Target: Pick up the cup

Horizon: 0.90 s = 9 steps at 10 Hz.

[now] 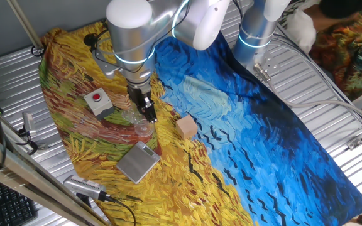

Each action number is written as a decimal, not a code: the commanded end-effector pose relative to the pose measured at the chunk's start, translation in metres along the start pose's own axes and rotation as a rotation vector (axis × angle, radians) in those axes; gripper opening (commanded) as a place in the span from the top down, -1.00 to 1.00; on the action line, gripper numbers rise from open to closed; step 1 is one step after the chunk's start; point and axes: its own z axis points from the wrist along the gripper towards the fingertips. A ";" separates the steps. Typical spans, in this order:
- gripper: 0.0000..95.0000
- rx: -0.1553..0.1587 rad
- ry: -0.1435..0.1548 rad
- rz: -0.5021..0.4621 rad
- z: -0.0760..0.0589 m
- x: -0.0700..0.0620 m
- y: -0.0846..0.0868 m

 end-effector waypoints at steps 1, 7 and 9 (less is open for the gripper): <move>-1.00 0.000 -0.002 -0.001 0.001 0.000 -0.001; -1.00 -0.001 -0.006 -0.004 0.002 0.001 -0.001; -1.00 -0.001 -0.006 -0.004 0.003 0.001 -0.001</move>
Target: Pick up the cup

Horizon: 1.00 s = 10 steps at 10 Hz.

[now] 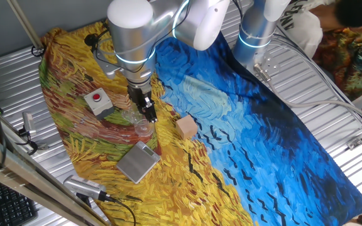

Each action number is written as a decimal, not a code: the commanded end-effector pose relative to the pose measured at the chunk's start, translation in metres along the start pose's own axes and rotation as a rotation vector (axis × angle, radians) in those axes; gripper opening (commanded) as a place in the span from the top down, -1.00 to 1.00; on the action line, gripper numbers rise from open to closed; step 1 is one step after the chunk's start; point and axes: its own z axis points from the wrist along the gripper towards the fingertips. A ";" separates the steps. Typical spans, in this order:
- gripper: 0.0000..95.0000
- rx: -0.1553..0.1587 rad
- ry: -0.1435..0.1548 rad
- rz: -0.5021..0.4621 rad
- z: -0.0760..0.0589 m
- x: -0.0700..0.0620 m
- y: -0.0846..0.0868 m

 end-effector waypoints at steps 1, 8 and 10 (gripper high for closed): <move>-1.00 0.000 -0.001 0.000 0.001 -0.001 0.000; -1.00 0.001 0.000 -0.003 0.006 -0.001 0.000; -1.00 0.001 0.000 -0.003 0.006 -0.001 0.000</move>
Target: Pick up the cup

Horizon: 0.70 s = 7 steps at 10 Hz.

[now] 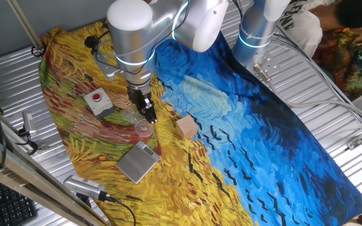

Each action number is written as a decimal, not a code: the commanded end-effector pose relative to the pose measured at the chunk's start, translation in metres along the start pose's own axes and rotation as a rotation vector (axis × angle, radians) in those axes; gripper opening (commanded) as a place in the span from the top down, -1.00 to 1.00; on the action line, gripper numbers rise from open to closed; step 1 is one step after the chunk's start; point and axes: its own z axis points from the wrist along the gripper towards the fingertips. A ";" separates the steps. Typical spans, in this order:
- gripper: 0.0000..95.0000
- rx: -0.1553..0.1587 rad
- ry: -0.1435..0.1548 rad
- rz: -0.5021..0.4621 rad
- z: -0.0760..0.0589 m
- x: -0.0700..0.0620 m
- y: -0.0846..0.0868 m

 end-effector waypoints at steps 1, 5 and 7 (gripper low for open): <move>-1.00 0.000 0.000 0.000 0.001 0.000 0.000; -1.00 0.000 0.001 0.000 0.003 -0.001 -0.001; -1.00 -0.001 0.002 -0.002 0.006 -0.001 -0.002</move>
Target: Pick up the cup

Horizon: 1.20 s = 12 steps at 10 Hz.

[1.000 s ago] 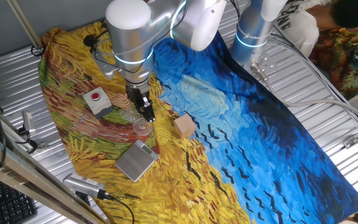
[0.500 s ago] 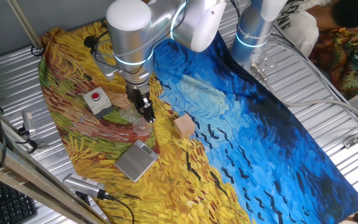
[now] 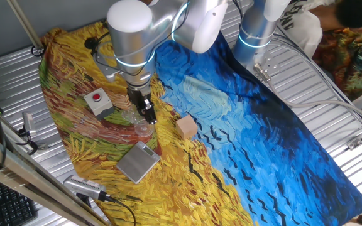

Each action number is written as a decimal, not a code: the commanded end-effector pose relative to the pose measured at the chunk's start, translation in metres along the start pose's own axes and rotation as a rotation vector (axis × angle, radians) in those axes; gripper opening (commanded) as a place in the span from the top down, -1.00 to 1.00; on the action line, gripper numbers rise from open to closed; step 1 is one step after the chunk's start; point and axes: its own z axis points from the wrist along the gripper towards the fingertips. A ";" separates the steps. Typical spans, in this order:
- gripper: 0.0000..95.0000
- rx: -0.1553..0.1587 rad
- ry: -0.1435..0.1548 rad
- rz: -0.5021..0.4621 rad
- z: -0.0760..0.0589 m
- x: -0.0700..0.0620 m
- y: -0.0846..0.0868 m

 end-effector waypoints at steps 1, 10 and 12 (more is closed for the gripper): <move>-1.00 0.001 0.000 -0.001 0.002 0.000 -0.001; -1.00 0.003 0.000 0.005 0.005 0.001 0.002; -1.00 0.002 0.000 0.005 0.005 0.001 0.002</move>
